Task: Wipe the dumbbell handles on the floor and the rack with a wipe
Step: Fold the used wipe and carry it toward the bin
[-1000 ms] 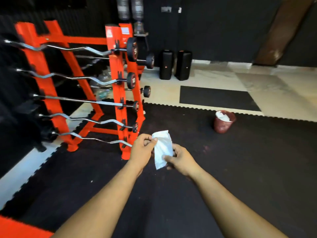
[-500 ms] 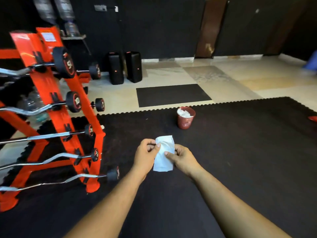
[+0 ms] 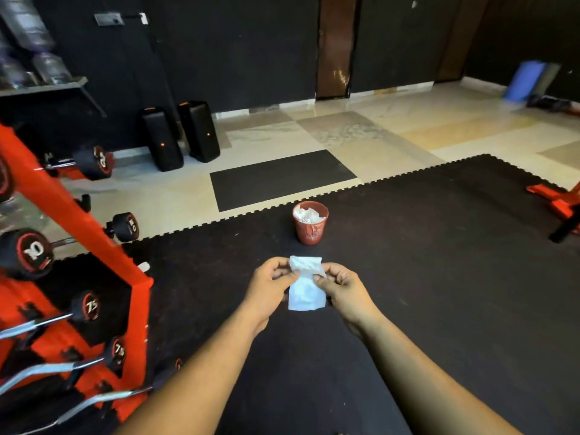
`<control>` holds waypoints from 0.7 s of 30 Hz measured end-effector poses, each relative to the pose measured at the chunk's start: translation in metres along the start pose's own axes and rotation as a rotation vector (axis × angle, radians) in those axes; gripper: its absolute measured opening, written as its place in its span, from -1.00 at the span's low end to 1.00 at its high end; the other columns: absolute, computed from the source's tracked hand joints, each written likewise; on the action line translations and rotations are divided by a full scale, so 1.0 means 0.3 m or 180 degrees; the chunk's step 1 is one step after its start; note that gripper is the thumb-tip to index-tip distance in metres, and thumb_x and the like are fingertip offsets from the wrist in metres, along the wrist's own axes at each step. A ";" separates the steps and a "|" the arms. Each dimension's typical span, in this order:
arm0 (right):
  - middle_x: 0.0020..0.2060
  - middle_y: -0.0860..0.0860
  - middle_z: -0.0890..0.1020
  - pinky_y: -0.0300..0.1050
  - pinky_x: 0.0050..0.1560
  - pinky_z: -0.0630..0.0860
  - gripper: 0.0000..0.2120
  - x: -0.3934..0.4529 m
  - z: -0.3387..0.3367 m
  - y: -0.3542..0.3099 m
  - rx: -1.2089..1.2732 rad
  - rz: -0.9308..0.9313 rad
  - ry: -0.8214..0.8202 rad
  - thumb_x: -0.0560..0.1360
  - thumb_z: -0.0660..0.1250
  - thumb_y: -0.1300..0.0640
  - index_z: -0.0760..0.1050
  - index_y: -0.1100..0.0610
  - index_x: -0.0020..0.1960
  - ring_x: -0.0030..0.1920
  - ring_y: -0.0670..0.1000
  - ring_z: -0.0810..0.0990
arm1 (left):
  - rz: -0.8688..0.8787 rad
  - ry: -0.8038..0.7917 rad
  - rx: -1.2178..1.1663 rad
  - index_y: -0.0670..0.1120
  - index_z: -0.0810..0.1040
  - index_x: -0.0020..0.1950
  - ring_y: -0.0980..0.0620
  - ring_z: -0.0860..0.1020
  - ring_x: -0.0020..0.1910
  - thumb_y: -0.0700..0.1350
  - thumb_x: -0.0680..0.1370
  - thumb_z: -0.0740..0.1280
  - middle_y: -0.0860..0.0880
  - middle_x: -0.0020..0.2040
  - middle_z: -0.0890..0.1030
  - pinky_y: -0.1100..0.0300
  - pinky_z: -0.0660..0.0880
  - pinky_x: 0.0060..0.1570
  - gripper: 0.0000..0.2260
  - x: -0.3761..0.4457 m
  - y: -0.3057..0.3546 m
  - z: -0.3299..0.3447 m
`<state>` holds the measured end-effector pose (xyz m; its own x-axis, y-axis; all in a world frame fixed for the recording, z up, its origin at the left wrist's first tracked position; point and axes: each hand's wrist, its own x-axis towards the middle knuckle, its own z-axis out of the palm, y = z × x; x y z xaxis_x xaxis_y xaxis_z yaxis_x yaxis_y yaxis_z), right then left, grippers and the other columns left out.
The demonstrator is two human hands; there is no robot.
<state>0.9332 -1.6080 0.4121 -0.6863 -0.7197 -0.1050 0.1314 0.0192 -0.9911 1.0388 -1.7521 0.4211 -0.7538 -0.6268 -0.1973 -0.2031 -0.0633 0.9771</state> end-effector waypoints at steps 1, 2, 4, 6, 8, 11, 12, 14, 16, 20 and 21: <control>0.05 0.16 0.72 0.22 0.17 0.59 -0.85 0.058 -0.046 -0.013 0.0006 0.0014 0.0002 0.60 0.33 0.25 0.65 0.14 0.10 0.11 0.23 0.68 | -0.0029 -0.0018 -0.0022 -0.03 0.62 0.12 0.07 0.70 0.01 -0.26 0.61 0.37 0.00 0.02 0.73 0.14 0.61 -0.17 -0.84 0.057 0.019 0.042; 0.04 0.15 0.72 0.18 0.15 0.60 -0.87 0.100 -0.079 -0.023 -0.0007 0.0035 0.0014 0.58 0.36 0.25 0.65 0.14 0.08 0.10 0.20 0.69 | -0.0070 -0.0032 -0.0014 -0.03 0.62 0.12 0.10 0.70 0.00 -0.28 0.62 0.35 0.02 0.01 0.73 0.18 0.61 -0.19 -0.82 0.096 0.039 0.069; 0.02 0.15 0.71 0.11 0.05 0.60 -0.87 0.195 -0.157 -0.045 0.0007 0.0107 0.0019 0.54 0.36 0.30 0.65 0.16 0.03 0.04 0.18 0.69 | -0.0114 -0.0063 0.0047 -0.02 0.64 0.08 0.11 0.69 0.01 -0.31 0.63 0.30 0.05 0.01 0.73 0.15 0.63 -0.15 -0.78 0.195 0.074 0.125; 0.01 0.18 0.71 0.09 -0.04 0.62 -0.80 0.291 -0.219 -0.064 -0.0033 0.0187 -0.0035 0.54 0.28 0.39 0.65 0.20 -0.01 0.00 0.19 0.70 | -0.0123 -0.0061 0.0042 -0.02 0.65 0.05 0.10 0.69 0.02 -0.31 0.64 0.26 0.05 0.01 0.73 0.08 0.65 -0.09 -0.76 0.287 0.093 0.166; -0.01 0.20 0.70 0.08 -0.10 0.62 -0.72 0.383 -0.265 -0.068 -0.0151 0.0231 -0.0032 0.53 0.20 0.46 0.65 0.23 -0.05 -0.02 0.22 0.69 | -0.0214 0.0035 -0.0099 -0.05 0.66 0.03 0.08 0.69 -0.01 -0.29 0.64 0.25 0.00 0.01 0.73 -0.02 0.65 -0.04 -0.77 0.366 0.102 0.194; -0.14 0.12 0.69 -0.01 -0.22 0.47 -0.57 0.559 -0.313 -0.064 -0.0536 0.0134 0.0072 0.43 0.09 0.48 0.66 0.13 -0.15 -0.21 0.18 0.57 | -0.0509 0.0052 -0.0621 -0.04 0.66 0.10 -0.03 0.69 0.03 -0.18 0.67 0.22 -0.10 0.08 0.71 -0.16 0.64 0.05 -0.79 0.518 0.104 0.231; -0.19 0.06 0.66 -0.08 -0.27 0.40 -0.55 0.601 -0.318 -0.064 -0.0680 0.0089 0.0091 0.42 0.07 0.48 0.66 0.11 -0.17 -0.26 0.11 0.50 | -0.0598 -0.0016 -0.0706 -0.01 0.65 0.14 -0.06 0.69 0.07 -0.11 0.68 0.24 -0.09 0.10 0.70 -0.18 0.64 0.07 -0.81 0.561 0.105 0.236; -0.25 0.00 0.62 -0.18 -0.32 0.37 -0.57 0.698 -0.319 -0.074 -0.0849 -0.0038 0.0062 0.43 0.08 0.49 0.65 0.14 -0.18 -0.32 -0.02 0.47 | -0.0666 -0.0216 -0.0591 0.03 0.62 0.20 -0.04 0.69 0.09 0.08 0.66 0.30 -0.03 0.10 0.70 -0.12 0.66 0.05 -0.78 0.673 0.106 0.234; -0.26 0.01 0.63 -0.27 -0.30 0.43 -0.64 0.800 -0.310 -0.086 -0.0886 -0.0208 0.0032 0.44 0.11 0.52 0.62 0.23 -0.18 -0.32 -0.13 0.53 | -0.0594 -0.0335 -0.0222 0.01 0.64 0.18 0.01 0.69 0.06 0.14 0.62 0.36 -0.02 0.07 0.71 -0.04 0.68 -0.01 -0.74 0.781 0.108 0.229; -0.21 0.07 0.65 -0.15 -0.24 0.50 -0.63 1.047 -0.317 -0.058 -0.0888 -0.0363 0.0195 0.42 0.12 0.53 0.59 0.17 -0.12 -0.23 -0.02 0.58 | -0.0361 -0.0263 -0.0014 -0.13 0.63 0.09 0.02 0.69 -0.09 -0.13 0.63 0.40 -0.11 -0.04 0.73 -0.05 0.64 -0.06 -0.90 1.024 0.113 0.203; -0.22 0.04 0.64 -0.16 -0.26 0.49 -0.64 1.127 -0.314 -0.053 -0.0839 -0.0326 0.0271 0.43 0.13 0.53 0.57 0.18 -0.08 -0.24 -0.03 0.57 | -0.0350 -0.0257 -0.0079 -0.14 0.63 0.08 0.02 0.69 -0.11 -0.16 0.62 0.40 -0.09 -0.07 0.73 -0.04 0.64 -0.08 -0.92 1.112 0.116 0.185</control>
<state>0.6316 -1.7863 0.3848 -0.7454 -0.6666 0.0014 -0.1244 0.1370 -0.9827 0.7456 -1.9201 0.3848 -0.7759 -0.5505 -0.3081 -0.2726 -0.1480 0.9507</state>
